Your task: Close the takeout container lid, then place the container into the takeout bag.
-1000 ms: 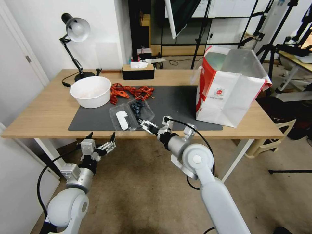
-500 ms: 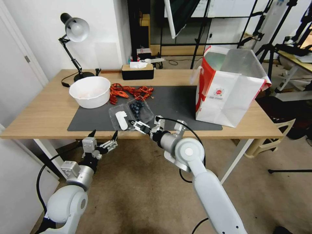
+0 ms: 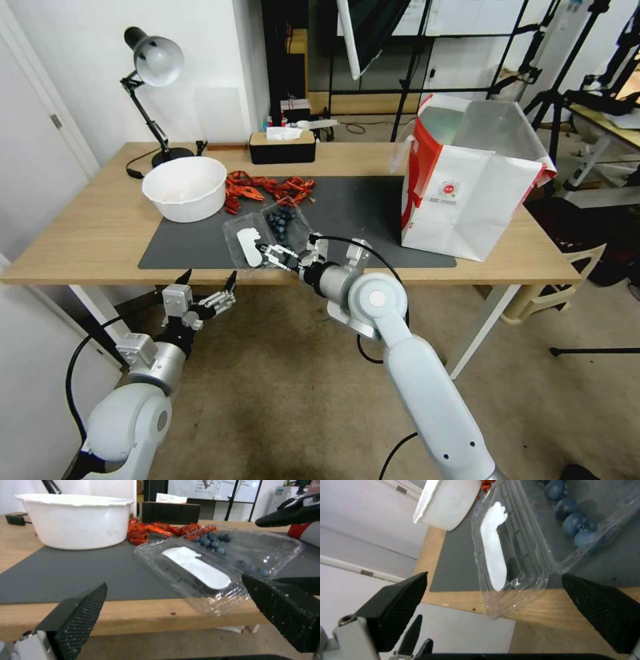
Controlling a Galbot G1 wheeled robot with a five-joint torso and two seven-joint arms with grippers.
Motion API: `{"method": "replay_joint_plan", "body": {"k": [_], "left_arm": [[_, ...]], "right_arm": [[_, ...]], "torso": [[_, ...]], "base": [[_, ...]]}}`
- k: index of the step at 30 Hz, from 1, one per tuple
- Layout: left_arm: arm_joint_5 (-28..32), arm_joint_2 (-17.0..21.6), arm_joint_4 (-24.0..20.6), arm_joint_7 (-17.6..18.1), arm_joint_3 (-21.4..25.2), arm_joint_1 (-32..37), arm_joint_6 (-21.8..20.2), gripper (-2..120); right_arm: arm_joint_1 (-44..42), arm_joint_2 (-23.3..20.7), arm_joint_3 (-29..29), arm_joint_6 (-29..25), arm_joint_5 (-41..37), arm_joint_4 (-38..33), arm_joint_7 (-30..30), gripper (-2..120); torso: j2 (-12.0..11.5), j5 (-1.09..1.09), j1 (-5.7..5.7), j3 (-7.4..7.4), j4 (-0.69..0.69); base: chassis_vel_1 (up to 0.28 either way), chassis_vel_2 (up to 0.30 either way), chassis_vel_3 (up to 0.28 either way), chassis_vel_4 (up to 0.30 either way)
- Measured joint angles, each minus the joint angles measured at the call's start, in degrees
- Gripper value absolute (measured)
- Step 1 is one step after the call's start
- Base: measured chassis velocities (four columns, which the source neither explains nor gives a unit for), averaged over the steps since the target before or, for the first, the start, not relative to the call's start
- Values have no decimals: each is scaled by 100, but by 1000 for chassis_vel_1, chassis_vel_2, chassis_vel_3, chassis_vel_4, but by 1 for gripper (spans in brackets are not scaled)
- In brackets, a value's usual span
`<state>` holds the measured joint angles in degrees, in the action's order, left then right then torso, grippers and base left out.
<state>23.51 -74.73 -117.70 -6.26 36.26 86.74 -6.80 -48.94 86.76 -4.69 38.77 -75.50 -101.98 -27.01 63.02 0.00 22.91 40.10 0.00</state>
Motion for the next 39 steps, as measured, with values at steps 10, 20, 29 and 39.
{"method": "replay_joint_plan", "body": {"k": [10, 20, 29, 39], "left_arm": [[-7, -53, -1, 1, -11, 30, 13, 100], [-13, -69, -25, -1, -3, 96, 47, 100], [-18, -91, -29, -1, -26, 95, 61, 100], [-26, -127, -24, 0, -5, 165, 150, 100]], "right_arm": [[146, 68, 68, 49, -52, 170, -103, 100], [258, 140, 111, 48, -57, 340, -69, 100], [289, 193, 143, 40, -23, 428, -28, 100], [367, 286, 178, -393, 265, 616, 604, 100]], "torso": [[0, 0, 0, 0, 0], [0, 0, 0, 0, 0], [0, 0, 0, 0, 0], [0, 0, 0, 0, -1]], "base": [[0, 0, 0, 0], [0, 0, 0, 0], [0, 0, 0, 0], [0, 0, 0, 0]]}}
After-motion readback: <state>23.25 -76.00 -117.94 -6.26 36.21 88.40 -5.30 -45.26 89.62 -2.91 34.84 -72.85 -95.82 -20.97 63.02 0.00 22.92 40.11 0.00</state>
